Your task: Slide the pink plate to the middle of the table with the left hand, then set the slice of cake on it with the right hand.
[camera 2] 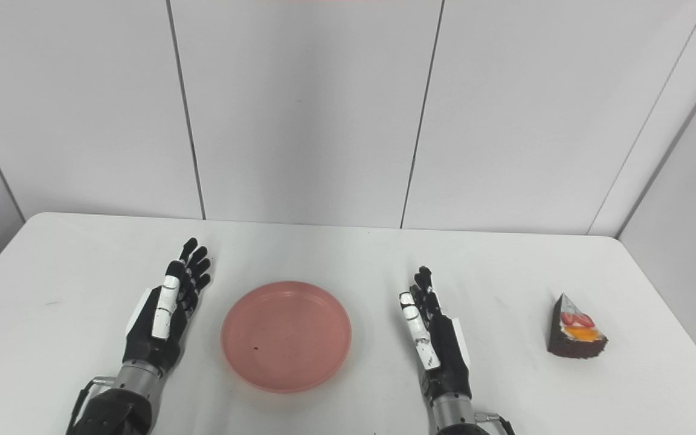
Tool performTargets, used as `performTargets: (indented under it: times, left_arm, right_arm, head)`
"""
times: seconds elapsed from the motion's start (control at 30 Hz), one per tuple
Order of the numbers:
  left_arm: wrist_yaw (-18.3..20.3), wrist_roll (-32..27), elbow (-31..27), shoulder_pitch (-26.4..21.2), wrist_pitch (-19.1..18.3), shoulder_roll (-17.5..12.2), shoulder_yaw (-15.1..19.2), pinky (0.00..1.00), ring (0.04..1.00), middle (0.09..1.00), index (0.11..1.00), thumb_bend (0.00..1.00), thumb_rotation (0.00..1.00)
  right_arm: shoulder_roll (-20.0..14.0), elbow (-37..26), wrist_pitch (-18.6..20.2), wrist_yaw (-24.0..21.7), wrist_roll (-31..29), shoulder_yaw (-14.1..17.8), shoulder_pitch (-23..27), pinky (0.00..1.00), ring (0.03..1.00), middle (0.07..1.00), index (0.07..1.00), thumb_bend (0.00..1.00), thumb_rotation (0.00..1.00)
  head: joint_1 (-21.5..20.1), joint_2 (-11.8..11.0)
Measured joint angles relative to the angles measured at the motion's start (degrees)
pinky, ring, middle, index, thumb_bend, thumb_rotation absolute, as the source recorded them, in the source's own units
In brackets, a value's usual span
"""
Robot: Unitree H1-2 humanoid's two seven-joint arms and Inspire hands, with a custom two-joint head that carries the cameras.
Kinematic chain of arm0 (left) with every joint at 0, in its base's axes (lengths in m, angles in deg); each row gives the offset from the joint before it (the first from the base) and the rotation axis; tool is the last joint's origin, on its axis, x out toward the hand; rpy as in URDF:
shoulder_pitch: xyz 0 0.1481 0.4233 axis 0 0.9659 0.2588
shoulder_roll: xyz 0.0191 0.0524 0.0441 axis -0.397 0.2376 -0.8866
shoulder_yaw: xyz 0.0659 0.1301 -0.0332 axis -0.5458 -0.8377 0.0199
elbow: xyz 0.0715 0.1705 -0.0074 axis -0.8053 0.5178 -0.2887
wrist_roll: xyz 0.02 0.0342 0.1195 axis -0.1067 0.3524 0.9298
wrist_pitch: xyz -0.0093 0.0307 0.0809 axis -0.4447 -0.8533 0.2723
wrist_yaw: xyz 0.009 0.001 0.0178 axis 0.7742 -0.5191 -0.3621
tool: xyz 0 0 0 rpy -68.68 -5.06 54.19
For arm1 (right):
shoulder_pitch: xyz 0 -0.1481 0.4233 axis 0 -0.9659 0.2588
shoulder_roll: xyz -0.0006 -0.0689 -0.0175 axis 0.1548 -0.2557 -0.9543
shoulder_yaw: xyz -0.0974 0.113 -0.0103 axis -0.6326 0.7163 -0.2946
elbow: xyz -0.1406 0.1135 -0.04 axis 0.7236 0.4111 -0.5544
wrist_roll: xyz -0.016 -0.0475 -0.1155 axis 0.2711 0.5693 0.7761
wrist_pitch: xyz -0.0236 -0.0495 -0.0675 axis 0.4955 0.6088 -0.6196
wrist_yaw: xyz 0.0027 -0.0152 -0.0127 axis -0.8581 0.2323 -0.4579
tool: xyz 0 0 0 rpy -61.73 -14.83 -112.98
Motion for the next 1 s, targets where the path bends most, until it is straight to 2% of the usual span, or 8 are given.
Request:
performTargets:
  times: [0.27, 0.4, 0.53, 0.83, 1.0]
  left_arm:
    - [0.9, -1.8, -3.1, 1.8, -3.7, 1.8, -0.7, 1.0, 1.0, 1.0, 1.0, 0.71, 1.0]
    - [1.0, -2.5, -3.8, 2.2, -5.7, 2.0, -0.9, 1.0, 1.0, 1.0, 1.0, 0.71, 1.0]
    - [0.9, -2.5, -4.3, 2.5, -6.7, 2.2, -0.9, 1.0, 1.0, 1.0, 1.0, 0.7, 1.0]
    - [1.0, -2.4, -4.0, 2.7, -6.6, 2.4, -0.9, 1.0, 1.0, 1.0, 1.0, 0.7, 1.0]
    - [0.9, -1.2, -3.2, 2.4, -4.7, 2.2, -1.2, 1.0, 1.0, 1.0, 1.0, 0.69, 1.0]
  right_arm:
    - [0.0, 0.0, 0.0, 0.6, 0.8, 0.1, 0.1, 0.98, 0.959, 0.976, 0.994, 0.63, 0.83]
    - [0.0, 0.0, 0.0, 0.9, 0.8, 0.4, 0.1, 0.99, 0.977, 0.99, 0.998, 0.66, 0.78]
    - [0.0, 0.0, 0.0, 0.9, 0.6, 0.6, 0.2, 0.98, 0.973, 0.984, 0.994, 0.66, 0.78]
    - [-0.1, -0.1, 0.0, 1.5, 0.7, 1.0, 0.4, 1.0, 0.968, 0.972, 0.984, 0.64, 0.76]
    - [-0.1, -0.8, 0.0, 1.7, 0.7, 1.4, 0.6, 1.0, 0.976, 0.974, 0.98, 0.65, 0.76]
  head:
    - [-0.2, 0.3]
    - [-0.2, 0.4]
    - [-0.3, 0.5]
    - [-0.4, 0.7]
    - [-1.7, 0.6]
